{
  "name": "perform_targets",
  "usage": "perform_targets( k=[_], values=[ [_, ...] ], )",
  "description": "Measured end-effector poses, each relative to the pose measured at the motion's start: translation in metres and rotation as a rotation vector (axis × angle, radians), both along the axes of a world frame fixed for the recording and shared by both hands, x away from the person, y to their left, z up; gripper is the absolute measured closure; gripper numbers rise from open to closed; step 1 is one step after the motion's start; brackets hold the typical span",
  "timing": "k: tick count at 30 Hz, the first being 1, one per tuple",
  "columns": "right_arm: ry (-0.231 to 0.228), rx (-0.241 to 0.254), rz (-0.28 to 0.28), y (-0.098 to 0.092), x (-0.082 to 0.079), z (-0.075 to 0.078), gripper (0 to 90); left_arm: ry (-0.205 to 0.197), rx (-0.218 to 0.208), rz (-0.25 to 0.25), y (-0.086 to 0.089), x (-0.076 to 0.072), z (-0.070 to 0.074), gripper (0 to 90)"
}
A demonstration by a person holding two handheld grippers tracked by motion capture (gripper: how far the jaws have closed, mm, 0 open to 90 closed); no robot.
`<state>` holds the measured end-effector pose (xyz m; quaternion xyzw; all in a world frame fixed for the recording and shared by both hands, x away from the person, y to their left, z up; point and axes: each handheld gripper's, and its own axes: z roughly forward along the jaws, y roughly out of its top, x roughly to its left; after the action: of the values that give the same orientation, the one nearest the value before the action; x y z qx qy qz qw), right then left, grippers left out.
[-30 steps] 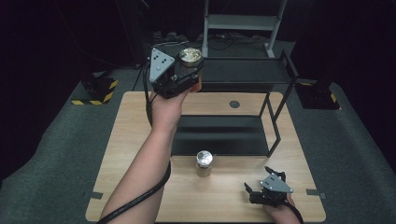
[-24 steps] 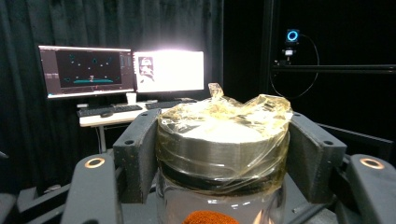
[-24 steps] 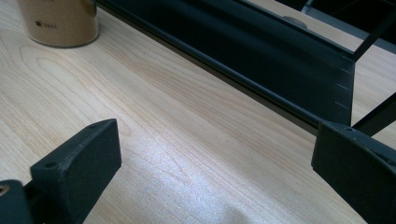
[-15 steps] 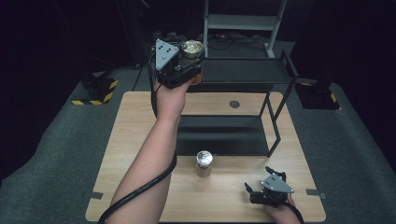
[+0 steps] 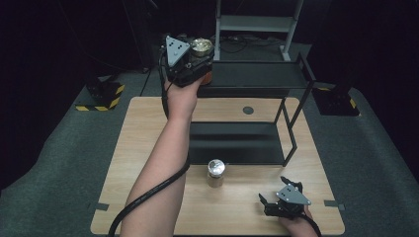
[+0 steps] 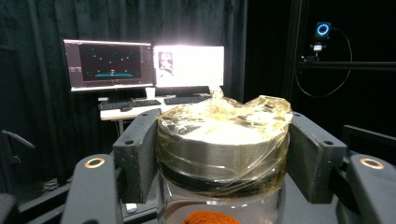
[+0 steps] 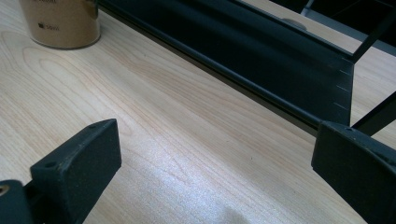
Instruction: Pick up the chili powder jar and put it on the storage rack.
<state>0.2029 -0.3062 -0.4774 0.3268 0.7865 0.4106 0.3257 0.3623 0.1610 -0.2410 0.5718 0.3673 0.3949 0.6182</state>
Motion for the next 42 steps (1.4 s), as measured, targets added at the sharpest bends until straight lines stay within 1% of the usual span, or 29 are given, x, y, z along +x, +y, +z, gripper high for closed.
perform_targets(
  k=[2, 4, 8, 17, 25, 34, 39, 41, 42],
  values=[
    [0.0, 0.0, 0.001, -0.0002, 0.0, 0.0, 0.5, 0.003, 0.004, 0.0, -0.0011, 0.0011, -0.0001, 34.2],
    [-0.002, 0.001, 0.002, -0.0004, -0.0001, -0.0003, 0.5, 0.004, -0.002, 0.0, -0.0023, 0.0018, -0.0011, 34.2],
    [-0.004, 0.001, 0.004, -0.0007, -0.0003, -0.0005, 0.5, 0.005, 0.006, -0.001, -0.0039, 0.0022, -0.0013, 34.2],
    [0.0, 0.0, 0.005, -0.0003, -0.0003, -0.0001, 0.5, 0.011, -0.007, 0.003, -0.0021, 0.0015, -0.0034, 34.1],
    [-0.001, -0.003, 0.006, -0.0001, -0.0002, 0.0, 0.5, 0.006, 0.013, 0.004, -0.0032, 0.0005, -0.0032, 33.9],
    [-0.002, -0.003, 0.006, -0.0001, -0.0003, -0.0001, 0.5, 0.01, 0.014, 0.002, -0.0027, -0.0004, -0.0026, 33.2],
    [0.0, -0.008, 0.008, 0.0005, -0.0002, 0.0003, 0.5, 0.026, -0.009, 0.014, -0.0033, -0.002, -0.003, 24.6],
    [0.0, -0.006, 0.006, 0.0005, -0.0003, 0.0003, 0.5, 0.038, -0.021, 0.03, -0.0056, -0.0032, -0.0027, 17.4],
    [0.001, -0.004, 0.006, 0.0002, -0.0002, 0.0003, 0.5, 0.045, -0.025, 0.033, -0.0064, -0.0036, -0.0025, 10.8]
  ],
)
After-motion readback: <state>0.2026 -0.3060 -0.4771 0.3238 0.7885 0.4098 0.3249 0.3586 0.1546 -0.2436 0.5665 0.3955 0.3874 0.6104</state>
